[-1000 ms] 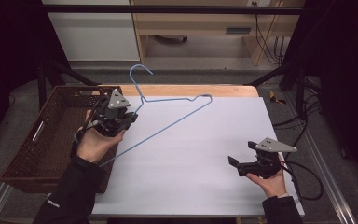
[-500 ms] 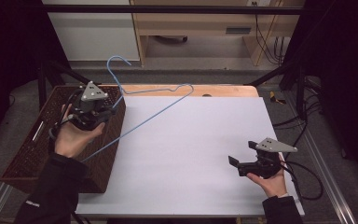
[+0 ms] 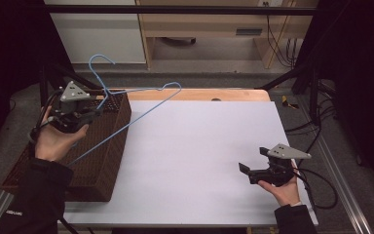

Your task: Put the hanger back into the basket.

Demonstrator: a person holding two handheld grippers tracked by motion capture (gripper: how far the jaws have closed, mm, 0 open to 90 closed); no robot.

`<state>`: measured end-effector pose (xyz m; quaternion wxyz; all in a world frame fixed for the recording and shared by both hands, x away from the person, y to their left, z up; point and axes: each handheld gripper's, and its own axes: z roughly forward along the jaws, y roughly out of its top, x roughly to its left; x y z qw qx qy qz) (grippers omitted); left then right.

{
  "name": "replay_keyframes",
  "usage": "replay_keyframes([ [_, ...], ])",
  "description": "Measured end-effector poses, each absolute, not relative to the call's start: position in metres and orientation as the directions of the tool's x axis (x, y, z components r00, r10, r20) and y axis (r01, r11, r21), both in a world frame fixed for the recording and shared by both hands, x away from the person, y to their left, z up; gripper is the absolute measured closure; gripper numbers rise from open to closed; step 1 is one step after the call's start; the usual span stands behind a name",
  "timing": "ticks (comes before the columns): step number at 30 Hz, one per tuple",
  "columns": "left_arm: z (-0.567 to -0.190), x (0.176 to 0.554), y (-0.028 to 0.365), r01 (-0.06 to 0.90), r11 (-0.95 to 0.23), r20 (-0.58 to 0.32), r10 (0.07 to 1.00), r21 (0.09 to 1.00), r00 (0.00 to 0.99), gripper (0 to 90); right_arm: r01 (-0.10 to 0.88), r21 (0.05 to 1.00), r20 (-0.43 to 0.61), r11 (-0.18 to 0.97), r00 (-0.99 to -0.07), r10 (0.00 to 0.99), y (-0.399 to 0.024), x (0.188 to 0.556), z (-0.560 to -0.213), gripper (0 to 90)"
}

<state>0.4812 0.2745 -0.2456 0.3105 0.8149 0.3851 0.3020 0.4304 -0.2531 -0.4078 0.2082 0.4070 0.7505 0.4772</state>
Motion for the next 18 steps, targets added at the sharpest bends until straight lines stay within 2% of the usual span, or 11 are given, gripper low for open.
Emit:
replay_keyframes([
  [18, -0.250, 0.489, 0.327, 0.468, -0.438, 0.233, 0.871, 0.768, 0.434, 86.6, 0.415, 0.886, 0.083, 0.205, -0.578, 0.812, -0.254, 0.430, -0.407, 2.9],
])
